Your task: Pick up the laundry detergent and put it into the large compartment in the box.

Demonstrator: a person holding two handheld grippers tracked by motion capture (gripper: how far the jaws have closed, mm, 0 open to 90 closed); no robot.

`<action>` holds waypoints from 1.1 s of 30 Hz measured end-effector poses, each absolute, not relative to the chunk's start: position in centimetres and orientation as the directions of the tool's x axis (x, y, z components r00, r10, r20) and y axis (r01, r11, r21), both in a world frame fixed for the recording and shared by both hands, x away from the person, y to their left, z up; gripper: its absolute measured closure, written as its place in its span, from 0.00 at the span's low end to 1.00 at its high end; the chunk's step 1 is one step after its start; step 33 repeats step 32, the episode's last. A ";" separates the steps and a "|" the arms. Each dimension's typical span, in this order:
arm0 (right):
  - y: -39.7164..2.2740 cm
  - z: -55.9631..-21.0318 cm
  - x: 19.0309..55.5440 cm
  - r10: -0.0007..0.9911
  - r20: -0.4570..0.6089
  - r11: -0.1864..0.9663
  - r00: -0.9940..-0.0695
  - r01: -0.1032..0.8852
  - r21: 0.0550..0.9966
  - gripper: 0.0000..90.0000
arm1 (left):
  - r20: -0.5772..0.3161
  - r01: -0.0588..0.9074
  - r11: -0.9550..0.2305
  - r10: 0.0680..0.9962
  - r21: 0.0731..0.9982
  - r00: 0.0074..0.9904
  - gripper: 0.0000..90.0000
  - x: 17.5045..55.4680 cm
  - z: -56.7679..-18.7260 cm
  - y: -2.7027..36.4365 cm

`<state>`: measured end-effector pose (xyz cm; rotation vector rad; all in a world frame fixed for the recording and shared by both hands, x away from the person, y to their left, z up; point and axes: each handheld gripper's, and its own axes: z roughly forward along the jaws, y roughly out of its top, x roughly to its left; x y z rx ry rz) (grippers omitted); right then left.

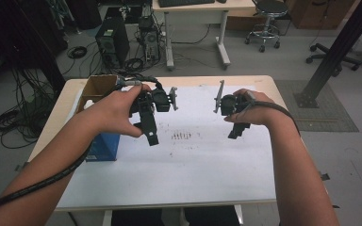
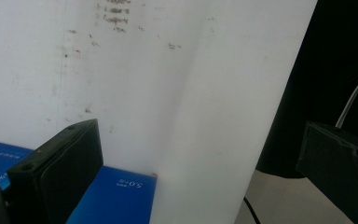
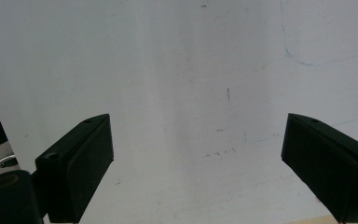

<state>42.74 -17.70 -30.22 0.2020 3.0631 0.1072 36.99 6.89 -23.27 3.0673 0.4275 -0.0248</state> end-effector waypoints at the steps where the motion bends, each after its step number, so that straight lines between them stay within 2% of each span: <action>1: -17.7 -30.2 42.7 0.133 -0.065 0.989 -0.989 0.128 0.076 0.10 | -0.021 0.273 -0.961 0.272 0.044 0.962 0.00 37.0 -23.3 6.9; 15: -18.0 -30.1 42.7 0.136 -0.066 0.988 -0.989 0.131 0.078 0.10 | -0.028 0.264 -0.965 0.263 0.015 0.964 0.00 37.1 -23.7 6.5; 33: -18.1 -29.9 42.3 0.143 -0.073 0.987 -0.987 0.137 0.085 0.10 | -0.041 0.264 -0.964 0.262 0.033 0.964 0.00 36.4 -23.9 6.4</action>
